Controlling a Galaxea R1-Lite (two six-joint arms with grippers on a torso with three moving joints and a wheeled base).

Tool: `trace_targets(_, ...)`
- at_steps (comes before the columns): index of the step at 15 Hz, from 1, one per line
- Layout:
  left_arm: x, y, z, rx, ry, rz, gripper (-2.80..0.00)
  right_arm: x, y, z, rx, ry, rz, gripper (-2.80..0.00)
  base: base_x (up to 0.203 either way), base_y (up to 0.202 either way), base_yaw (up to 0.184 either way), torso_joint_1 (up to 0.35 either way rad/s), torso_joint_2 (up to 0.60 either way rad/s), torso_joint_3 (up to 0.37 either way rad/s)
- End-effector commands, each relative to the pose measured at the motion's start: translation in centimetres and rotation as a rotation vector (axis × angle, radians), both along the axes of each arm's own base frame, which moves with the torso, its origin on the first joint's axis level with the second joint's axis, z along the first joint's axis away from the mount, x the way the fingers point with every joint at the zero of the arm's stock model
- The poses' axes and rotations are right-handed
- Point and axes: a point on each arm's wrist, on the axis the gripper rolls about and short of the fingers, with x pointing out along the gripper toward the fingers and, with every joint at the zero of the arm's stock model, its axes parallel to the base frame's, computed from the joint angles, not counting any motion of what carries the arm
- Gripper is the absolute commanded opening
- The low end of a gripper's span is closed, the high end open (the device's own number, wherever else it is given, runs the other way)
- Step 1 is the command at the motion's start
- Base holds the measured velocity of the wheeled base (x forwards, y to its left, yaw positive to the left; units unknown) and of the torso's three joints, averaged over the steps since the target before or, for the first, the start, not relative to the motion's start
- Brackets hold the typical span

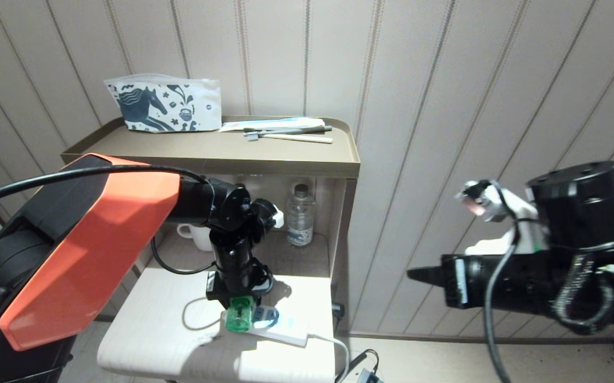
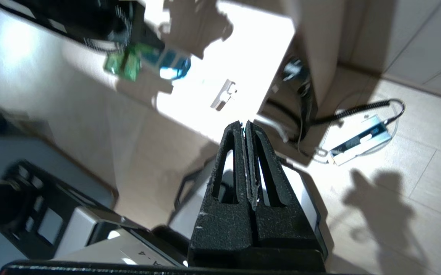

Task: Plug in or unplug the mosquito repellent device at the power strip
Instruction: Hold the socket with your right hand and unplug it with your left hand

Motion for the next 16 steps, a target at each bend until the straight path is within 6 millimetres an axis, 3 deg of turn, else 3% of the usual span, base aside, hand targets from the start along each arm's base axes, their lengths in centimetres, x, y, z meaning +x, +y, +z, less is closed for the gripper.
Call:
trace_targets(1, -0.2, 0.1, 0.4, -0.002, -0.004, 0.006, -2.8, 2.4, 4.4, -4.6, -0.11, 0.137, 0.078, -2.8, 0.0, 0.0, 0.0, 0.0, 0.0, 0.0)
trace_targets(7, -0.3, 0.1, 0.1, 0.0, 0.01, 0.008, -2.8, 5.4, 9.4, -10.8, -0.234, 0.237, 0.151, -2.8, 0.0, 0.0, 0.0, 0.0, 0.0, 0.0)
trace_targets(11, -0.4, 0.0, -0.4, 0.009, 0.017, 0.005, -2.8, 6.6, 11.9, -12.7, -0.26, 0.227, 0.198, -2.8, 0.0, 0.0, 0.0, 0.0, 0.0, 0.0)
trace_targets(16, -0.4, -0.1, -1.5, 0.001, 0.013, 0.006, -2.8, 6.1, 14.8, -14.4, -0.28, 0.233, 0.26, -2.8, 0.0, 0.0, 0.0, 0.0, 0.0, 0.0)
